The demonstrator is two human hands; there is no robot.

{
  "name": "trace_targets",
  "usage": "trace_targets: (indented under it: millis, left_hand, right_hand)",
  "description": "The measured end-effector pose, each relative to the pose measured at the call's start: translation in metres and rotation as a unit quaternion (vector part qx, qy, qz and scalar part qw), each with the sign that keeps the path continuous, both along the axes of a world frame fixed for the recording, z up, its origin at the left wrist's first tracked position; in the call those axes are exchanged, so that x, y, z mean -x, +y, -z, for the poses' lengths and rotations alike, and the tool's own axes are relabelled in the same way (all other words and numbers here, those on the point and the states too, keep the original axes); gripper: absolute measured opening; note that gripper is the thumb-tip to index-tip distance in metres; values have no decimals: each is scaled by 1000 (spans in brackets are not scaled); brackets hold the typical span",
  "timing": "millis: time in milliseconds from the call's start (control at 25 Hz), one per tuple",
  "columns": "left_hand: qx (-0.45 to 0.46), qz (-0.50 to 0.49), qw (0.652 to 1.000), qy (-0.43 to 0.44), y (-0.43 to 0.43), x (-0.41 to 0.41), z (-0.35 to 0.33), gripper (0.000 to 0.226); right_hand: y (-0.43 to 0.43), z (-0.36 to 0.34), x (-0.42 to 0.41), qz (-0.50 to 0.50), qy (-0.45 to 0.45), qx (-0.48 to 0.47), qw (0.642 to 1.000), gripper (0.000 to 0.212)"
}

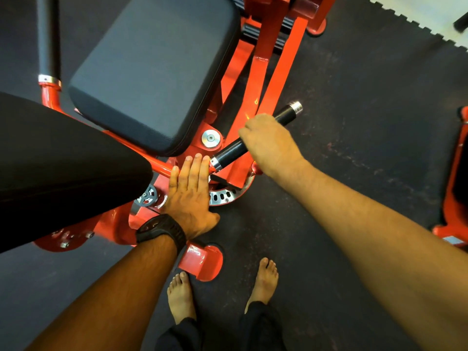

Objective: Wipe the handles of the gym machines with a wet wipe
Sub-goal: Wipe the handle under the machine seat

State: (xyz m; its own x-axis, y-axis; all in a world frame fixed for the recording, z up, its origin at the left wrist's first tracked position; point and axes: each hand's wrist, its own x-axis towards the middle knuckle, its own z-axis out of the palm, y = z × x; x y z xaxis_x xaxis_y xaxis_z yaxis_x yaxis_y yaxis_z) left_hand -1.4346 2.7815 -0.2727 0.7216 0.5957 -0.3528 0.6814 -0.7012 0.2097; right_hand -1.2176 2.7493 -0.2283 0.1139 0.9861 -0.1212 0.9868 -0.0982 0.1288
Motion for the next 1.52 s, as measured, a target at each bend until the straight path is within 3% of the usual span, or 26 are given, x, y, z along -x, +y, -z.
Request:
trace_targets:
  millis: [80,160,280,360,440,560,640,760,840,880,960,1040,1080,1160,1200,1280,1320,1400,1520]
  left_hand:
    - [3,2,1000,1,0,0,0,132]
    - [0,3,1000,-2,0,0,0,133]
    - [-7,9,1000,0,1,0,1,134]
    - [-5,9,1000,5,1,0,2,134]
    - [-5,6,1000,6,1,1,3,135]
    - [-6,8,1000,12,0,1,3,134]
    - [-7,6,1000,3,0,-1,0,134]
    - [8,1,1000,2,1,0,2,131]
    - [13,2,1000,-25,0,1,3,122]
    - [26,3,999,-34,0,1,3,112]
    - [79,-16,996,-38,4,0,-3,95]
    - [177,-83,978,-76,7,-2,-15,87]
    - [251,-141,949,-127,5,-3,-25,83]
    - [374,-235,859,-259,-3,-2,-56,67]
    - [394,-257,827,-309,-7,-2,-75,56]
    - [400,-267,797,-365,-13,-7,-117,35]
    - [403,-257,794,-374,-17,-11,-139,29]
    - [409,-215,803,-376,-26,-20,-181,23]
    - [414,-127,816,-383,-56,-32,-245,15]
  right_hand:
    - [3,-1,-4,-18,14,9,1000,19]
    - [6,-1,-19,42,6,-1,999,21]
    - [-3,5,-17,28,-16,-12,999,18]
    - [-6,8,-21,75,1,-37,997,20]
    - [-10,7,-27,148,9,-66,987,33]
    - [-26,12,-5,172,62,-108,977,55]
    - [-32,19,24,304,178,-197,915,61]
    - [-2,25,69,564,331,-273,705,56]
    - [13,24,99,629,406,-286,598,50]
    - [12,26,113,627,436,-280,581,41]
    - [-5,26,133,583,487,-262,595,20]
    - [-23,15,141,546,521,-260,602,20]
    - [-24,8,140,539,518,-270,607,24]
    - [-26,-15,133,523,513,-311,606,28]
    - [-27,-30,130,511,515,-331,604,26]
    - [-35,-67,129,492,521,-364,595,20]
    - [-42,-88,130,492,533,-377,576,17]
    - [-57,-132,128,495,585,-407,498,15]
    - [-89,-192,116,489,622,-456,409,41]
